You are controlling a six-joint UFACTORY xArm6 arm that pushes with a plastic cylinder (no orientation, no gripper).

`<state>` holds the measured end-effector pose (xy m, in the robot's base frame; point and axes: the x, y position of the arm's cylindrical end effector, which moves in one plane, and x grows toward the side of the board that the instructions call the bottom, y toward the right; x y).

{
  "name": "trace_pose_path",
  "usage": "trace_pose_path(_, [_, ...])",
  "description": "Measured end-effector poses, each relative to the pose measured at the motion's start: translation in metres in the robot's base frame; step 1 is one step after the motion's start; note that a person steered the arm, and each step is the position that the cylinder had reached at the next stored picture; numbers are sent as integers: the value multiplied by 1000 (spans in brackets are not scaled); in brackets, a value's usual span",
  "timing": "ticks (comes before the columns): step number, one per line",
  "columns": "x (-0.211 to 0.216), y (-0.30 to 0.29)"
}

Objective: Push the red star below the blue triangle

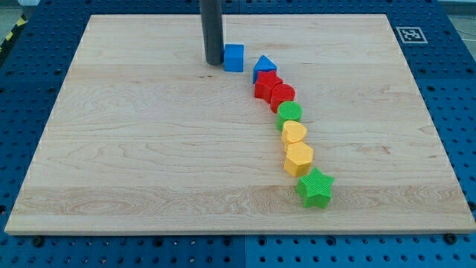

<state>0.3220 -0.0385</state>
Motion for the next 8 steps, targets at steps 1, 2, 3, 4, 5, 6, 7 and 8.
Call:
trace_pose_path(1, [0,15])
trace_pose_path(2, [0,26])
trace_pose_path(3, [0,33])
trace_pose_path(4, [0,33])
trace_pose_path(5, [-2,33])
trace_pose_path(6, [-4,35])
trace_pose_path(7, [-4,35])
trace_pose_path(8, [16,18])
